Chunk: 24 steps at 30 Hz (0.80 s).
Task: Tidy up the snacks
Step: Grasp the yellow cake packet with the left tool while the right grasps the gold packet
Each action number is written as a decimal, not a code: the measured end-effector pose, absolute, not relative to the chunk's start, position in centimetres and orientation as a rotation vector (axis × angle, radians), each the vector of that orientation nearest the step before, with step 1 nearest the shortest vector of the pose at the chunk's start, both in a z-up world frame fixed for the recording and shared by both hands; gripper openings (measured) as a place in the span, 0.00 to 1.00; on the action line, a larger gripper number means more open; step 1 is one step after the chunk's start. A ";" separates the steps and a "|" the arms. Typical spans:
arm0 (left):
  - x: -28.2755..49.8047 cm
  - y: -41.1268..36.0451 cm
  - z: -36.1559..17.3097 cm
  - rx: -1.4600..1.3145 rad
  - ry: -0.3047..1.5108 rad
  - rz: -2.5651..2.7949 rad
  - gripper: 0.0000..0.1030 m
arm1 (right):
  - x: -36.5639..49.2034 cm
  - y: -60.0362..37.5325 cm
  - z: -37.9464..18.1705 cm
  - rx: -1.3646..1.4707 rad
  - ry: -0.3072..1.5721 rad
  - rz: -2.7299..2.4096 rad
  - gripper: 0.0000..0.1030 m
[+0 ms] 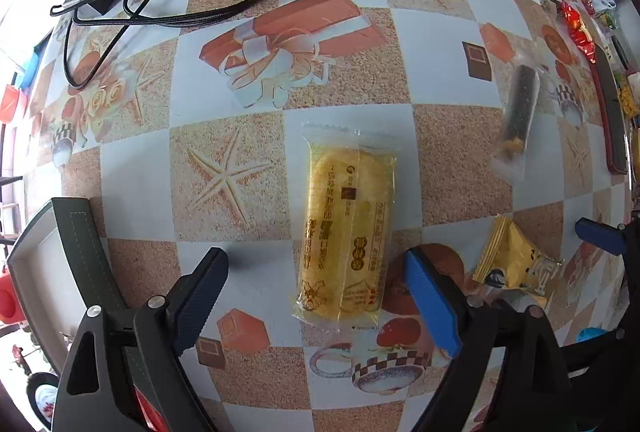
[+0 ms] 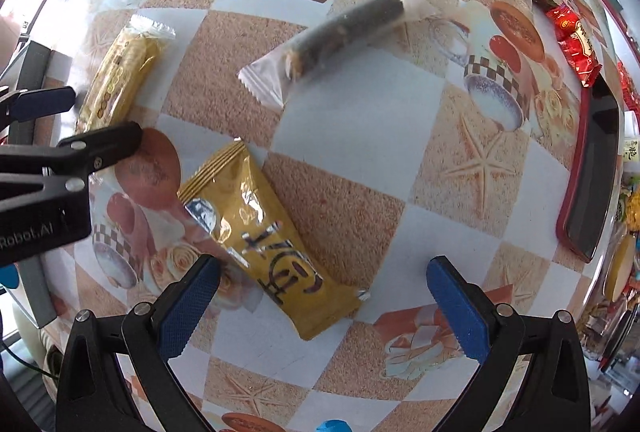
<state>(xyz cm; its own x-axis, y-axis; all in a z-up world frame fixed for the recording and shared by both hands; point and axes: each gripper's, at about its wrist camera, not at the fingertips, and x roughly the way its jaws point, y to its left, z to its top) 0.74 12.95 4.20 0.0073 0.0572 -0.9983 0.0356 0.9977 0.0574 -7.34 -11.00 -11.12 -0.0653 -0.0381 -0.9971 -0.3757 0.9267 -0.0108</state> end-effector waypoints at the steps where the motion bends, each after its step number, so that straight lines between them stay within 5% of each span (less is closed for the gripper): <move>1: 1.4 13.6 3.8 0.068 1.563 0.014 0.89 | -7.1 -10.7 -11.2 -0.325 1.626 0.281 1.00; 8: 2.6 13.4 3.4 0.077 1.565 -0.001 0.86 | -5.2 -9.5 -11.7 -0.310 1.669 0.252 0.98; 12: 2.4 11.8 4.4 0.089 1.555 -0.033 0.75 | -5.2 -8.6 -11.0 -0.326 1.648 0.271 0.82; 17: 2.1 10.4 5.0 0.138 1.545 -0.086 0.41 | -4.8 -7.1 -9.9 -0.332 1.627 0.285 0.55; 19: 1.7 10.3 5.1 0.142 1.549 -0.088 0.38 | -4.6 -6.7 -9.5 -0.324 1.621 0.285 0.32; 24: -1.2 10.8 5.0 0.112 1.563 -0.067 0.38 | -5.4 -7.1 -9.4 -0.252 1.634 0.250 0.25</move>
<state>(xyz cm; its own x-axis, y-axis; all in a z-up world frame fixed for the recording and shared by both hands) -1.24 10.80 4.99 0.0073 0.0281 -0.9996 0.1133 0.9931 0.0288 -5.35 -7.08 -9.37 -0.0760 -0.0135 -0.9970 -0.3105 0.9505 0.0108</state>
